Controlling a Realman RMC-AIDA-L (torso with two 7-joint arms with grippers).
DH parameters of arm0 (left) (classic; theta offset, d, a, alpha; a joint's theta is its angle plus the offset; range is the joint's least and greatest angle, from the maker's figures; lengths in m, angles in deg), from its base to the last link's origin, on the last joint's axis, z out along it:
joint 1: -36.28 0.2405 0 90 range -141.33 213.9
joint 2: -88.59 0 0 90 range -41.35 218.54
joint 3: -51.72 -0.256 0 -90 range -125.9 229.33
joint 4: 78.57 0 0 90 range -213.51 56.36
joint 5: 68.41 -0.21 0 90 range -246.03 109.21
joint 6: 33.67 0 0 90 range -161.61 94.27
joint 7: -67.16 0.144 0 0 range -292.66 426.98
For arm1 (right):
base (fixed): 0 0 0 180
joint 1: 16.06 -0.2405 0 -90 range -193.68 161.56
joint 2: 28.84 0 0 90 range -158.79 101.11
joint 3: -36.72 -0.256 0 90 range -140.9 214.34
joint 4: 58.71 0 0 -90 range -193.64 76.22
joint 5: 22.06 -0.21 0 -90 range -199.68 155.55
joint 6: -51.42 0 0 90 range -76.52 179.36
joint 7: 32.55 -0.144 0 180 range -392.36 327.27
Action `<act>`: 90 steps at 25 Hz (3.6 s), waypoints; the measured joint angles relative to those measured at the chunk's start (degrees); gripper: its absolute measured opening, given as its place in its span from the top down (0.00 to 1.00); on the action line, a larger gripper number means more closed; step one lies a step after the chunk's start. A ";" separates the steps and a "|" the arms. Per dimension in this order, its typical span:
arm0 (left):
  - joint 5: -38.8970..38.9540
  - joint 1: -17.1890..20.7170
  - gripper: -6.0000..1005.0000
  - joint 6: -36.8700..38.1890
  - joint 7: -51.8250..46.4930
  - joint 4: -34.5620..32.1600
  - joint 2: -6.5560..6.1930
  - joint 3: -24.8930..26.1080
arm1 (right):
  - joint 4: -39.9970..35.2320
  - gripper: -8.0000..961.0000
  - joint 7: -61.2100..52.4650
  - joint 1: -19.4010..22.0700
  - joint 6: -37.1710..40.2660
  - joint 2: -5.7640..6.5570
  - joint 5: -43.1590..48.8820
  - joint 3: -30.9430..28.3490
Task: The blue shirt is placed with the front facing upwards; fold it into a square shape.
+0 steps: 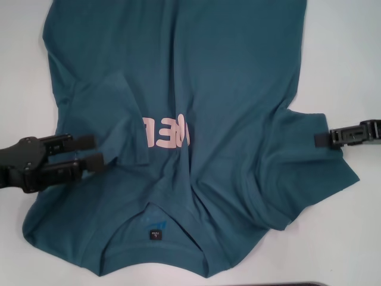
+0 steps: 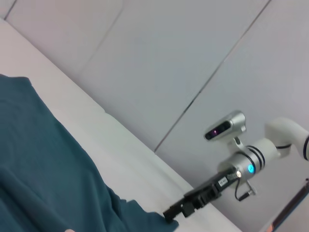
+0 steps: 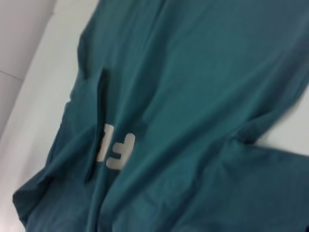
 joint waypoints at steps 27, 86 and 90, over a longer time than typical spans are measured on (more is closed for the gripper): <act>0.00 -0.59 0.27 -0.09 0.07 -0.03 0.24 1.69 | -0.11 0.31 -6.54 0.38 0.83 1.56 3.01 -0.74; -0.45 0.13 0.27 -1.50 0.08 0.50 1.03 3.04 | 3.13 0.33 -21.27 -1.46 -1.54 0.75 3.23 -3.45; -0.29 0.23 0.27 -1.49 0.07 0.50 1.03 3.04 | 3.13 0.33 -21.19 -1.27 -1.51 0.75 3.34 -2.57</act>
